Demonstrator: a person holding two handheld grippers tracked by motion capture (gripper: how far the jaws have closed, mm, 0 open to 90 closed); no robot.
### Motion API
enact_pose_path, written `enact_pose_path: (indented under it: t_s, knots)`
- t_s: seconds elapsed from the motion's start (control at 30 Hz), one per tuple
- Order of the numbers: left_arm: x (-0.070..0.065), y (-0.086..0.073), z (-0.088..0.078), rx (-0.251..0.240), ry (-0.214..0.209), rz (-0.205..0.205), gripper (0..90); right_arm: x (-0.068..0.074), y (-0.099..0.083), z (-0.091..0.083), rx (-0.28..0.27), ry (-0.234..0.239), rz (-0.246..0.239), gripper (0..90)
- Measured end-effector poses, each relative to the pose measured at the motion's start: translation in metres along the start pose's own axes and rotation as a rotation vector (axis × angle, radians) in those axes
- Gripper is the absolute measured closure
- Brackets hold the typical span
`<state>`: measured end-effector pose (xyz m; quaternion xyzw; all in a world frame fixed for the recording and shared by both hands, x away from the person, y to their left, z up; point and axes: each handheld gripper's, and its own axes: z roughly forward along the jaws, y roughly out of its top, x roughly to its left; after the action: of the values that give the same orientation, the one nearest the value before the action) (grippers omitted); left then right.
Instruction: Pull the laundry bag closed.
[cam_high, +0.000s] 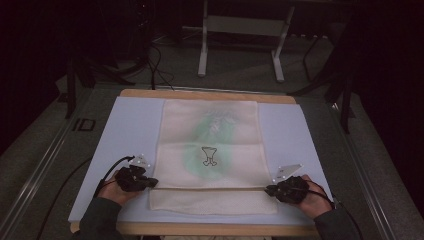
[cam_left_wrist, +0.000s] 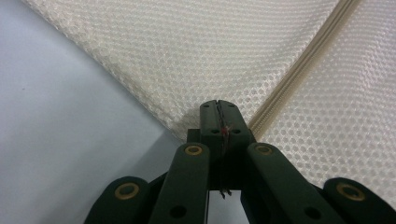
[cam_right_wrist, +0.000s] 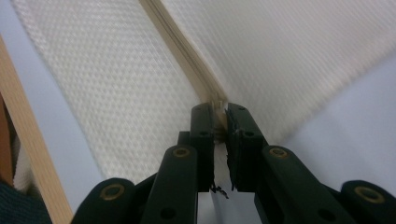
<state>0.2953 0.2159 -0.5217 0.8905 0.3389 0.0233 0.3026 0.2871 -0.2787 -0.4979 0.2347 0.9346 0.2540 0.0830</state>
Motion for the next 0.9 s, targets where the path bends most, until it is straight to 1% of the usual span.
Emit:
enact_pose_path:
  t_s: [0.03, 0.07, 0.13, 0.2, 0.3, 0.33, 0.37, 0.4, 0.47, 0.53, 0.57, 0.6, 0.63, 0.67, 0.73, 0.8, 0.87, 0.9]
  knots:
    - [0.0, 0.0, 0.0, 0.0, 0.0, -0.001, 90.0, -0.001, -0.003, -0.002, -0.022, 0.01, 0.011, 82.1]
    - [0.0, 0.0, 0.0, 0.0, 0.0, -0.001, 90.0, -0.002, -0.005, -0.003, -0.03, 0.012, 0.017, 82.1]
    - [0.0, 0.0, 0.0, 0.0, 0.001, 0.0, 90.0, -0.002, -0.006, -0.003, -0.029, 0.007, 0.017, 82.1]
    - [0.0, 0.0, 0.0, -0.002, 0.001, 0.0, 90.0, -0.002, -0.008, -0.001, -0.043, 0.004, 0.028, 82.0]
    - [-0.001, 0.0, 0.0, -0.002, 0.003, 0.003, 90.0, -0.001, -0.012, 0.001, -0.069, 0.008, 0.056, 81.4]
    - [-0.001, 0.0, 0.0, -0.001, 0.006, 0.008, 90.0, -0.001, -0.014, 0.002, -0.085, 0.011, 0.062, 79.9]
    - [-0.001, 0.0, 0.0, -0.002, 0.007, 0.011, 89.9, 0.0, -0.016, 0.003, -0.098, 0.008, 0.081, 75.4]
    - [-0.001, 0.0, 0.0, -0.004, 0.006, 0.011, 89.9, -0.001, -0.018, 0.003, -0.112, 0.005, 0.09, 71.9]
    - [-0.001, 0.0, 0.0, -0.012, 0.006, 0.009, 89.8, -0.003, -0.023, 0.003, -0.152, 0.011, 0.121, 65.2]
    - [-0.001, -0.001, 0.0, -0.016, 0.002, 0.001, 89.7, -0.003, -0.026, 0.001, -0.177, 0.014, 0.145, 61.1]
    - [0.0, -0.001, 0.0, -0.02, -0.001, 0.0, 89.7, -0.003, -0.027, 0.0, -0.199, 0.011, 0.152, 59.4]
    - [0.0, -0.001, 0.0, -0.023, -0.002, 0.0, 89.7, -0.004, -0.028, -0.001, -0.215, 0.001, 0.158, 59.0]
    - [-0.001, 0.0, -0.001, -0.027, 0.0, 0.011, 89.5, -0.004, -0.029, -0.002, -0.233, -0.021, 0.164, 58.7]
    - [-0.001, 0.001, -0.001, -0.031, -0.001, 0.013, 88.5, -0.006, -0.029, -0.003, -0.259, -0.046, 0.182, 58.5]
    - [-0.002, 0.002, -0.001, -0.045, -0.005, 0.018, 87.3, -0.008, -0.03, -0.004, -0.286, -0.063, 0.206, 58.1]
    - [-0.002, 0.003, -0.002, -0.056, -0.005, 0.021, 86.5, -0.008, -0.031, -0.004, -0.303, -0.091, 0.22, 57.3]
    - [-0.003, 0.004, -0.002, -0.069, 0.007, 0.025, 85.3, -0.009, -0.032, -0.003, -0.318, -0.119, 0.236, 56.2]
    - [-0.003, 0.004, -0.003, -0.088, 0.02, 0.026, 84.1, -0.01, -0.032, -0.002, -0.322, -0.126, 0.244, 55.6]
